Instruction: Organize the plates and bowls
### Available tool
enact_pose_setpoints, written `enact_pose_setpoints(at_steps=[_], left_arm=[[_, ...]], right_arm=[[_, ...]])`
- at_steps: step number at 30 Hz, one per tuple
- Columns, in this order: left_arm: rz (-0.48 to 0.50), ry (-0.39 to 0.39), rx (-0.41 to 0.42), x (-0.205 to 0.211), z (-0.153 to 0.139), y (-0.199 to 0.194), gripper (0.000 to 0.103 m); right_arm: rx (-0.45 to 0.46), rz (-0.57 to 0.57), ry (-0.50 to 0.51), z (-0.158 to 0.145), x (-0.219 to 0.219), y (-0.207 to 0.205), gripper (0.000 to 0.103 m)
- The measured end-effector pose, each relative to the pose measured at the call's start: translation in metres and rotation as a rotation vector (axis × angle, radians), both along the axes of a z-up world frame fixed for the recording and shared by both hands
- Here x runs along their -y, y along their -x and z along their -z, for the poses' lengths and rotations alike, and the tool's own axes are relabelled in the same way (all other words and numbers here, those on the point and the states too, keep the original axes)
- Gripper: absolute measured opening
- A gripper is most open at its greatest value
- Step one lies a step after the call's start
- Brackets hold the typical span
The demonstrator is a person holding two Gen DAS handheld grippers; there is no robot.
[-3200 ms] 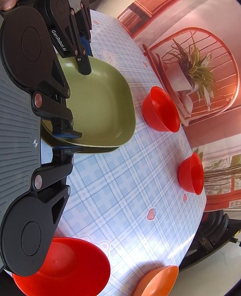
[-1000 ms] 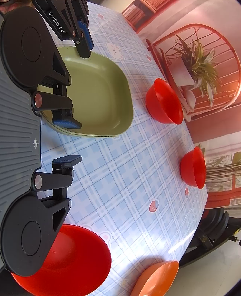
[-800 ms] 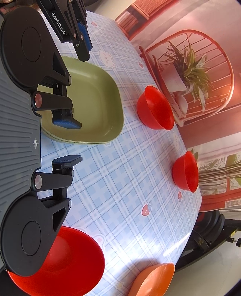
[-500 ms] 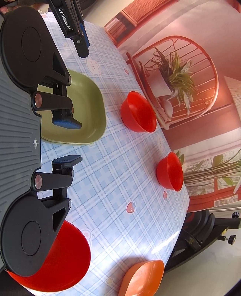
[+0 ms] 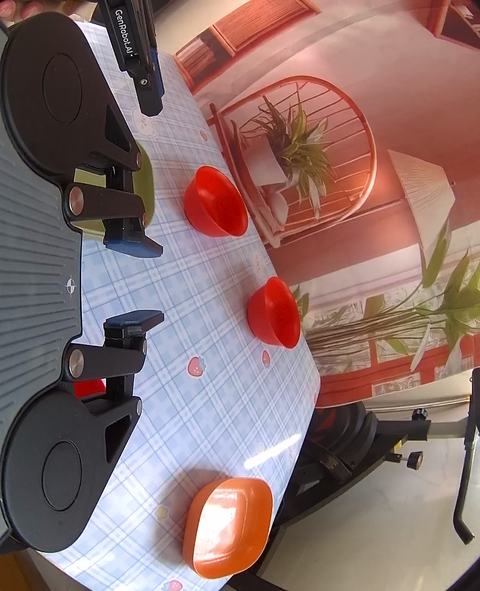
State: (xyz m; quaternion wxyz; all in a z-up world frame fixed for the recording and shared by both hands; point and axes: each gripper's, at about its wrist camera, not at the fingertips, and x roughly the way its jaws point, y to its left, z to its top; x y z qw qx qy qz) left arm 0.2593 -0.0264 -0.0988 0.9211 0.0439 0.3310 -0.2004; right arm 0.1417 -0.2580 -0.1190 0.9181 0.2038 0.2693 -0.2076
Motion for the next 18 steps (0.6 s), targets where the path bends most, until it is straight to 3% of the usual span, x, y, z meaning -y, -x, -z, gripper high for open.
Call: enact_pose_setpoints(at_steps=[18], left_arm=[[0.163,0.063,-0.041,0.085,0.009,0.003,0.024]], right_arm=[[0.034,0.15,0.076,-0.006,0.08,0.078,0.03]])
